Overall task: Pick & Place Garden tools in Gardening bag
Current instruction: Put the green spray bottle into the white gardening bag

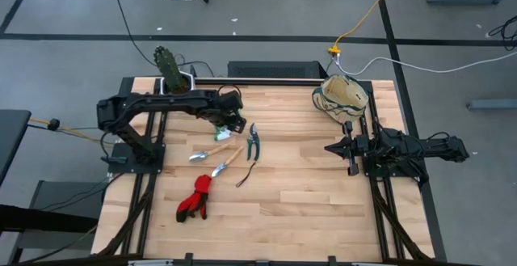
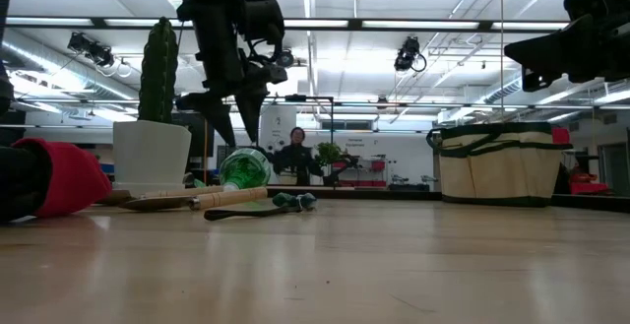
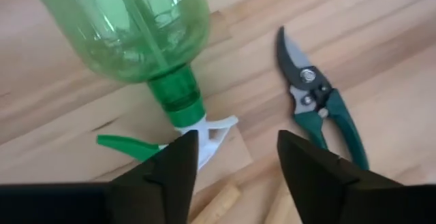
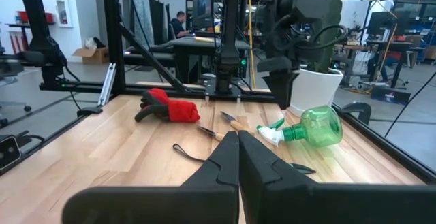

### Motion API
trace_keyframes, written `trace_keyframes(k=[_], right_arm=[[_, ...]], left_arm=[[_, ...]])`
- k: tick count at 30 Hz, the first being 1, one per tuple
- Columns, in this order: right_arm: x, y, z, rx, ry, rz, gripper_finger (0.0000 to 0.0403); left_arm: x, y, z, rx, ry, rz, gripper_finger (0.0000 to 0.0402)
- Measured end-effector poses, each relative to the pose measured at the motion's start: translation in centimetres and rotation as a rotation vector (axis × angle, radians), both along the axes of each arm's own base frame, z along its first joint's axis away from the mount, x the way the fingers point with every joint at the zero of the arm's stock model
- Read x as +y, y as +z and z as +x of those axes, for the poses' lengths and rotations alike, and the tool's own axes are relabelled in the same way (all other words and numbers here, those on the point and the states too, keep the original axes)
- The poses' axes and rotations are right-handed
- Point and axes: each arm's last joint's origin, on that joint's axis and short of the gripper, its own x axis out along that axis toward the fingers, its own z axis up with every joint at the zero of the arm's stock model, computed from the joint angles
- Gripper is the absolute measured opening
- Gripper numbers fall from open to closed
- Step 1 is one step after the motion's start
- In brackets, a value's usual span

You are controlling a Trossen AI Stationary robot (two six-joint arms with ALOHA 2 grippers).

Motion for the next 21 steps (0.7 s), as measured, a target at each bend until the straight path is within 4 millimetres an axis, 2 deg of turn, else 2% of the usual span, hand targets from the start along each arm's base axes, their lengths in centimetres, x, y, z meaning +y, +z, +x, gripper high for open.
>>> trace_keyframes(k=[5,9,21], right_arm=[[0.00,0.01,0.00,0.000,0.000,0.000,0.0000],[0.00,0.00,0.00,0.000,0.000,0.000,0.0000],[0.00,0.00,0.00,0.000,0.000,0.000,0.0000]], left_arm=[[0.41,-0.32,-0.14,0.028,0.020,0.019,0.0255],[0.56,-0.44,-0.16,0.042,0.033,0.039,0.0271],[0.82,-0.85,-0.11,0.070,0.085,0.087,0.0261]])
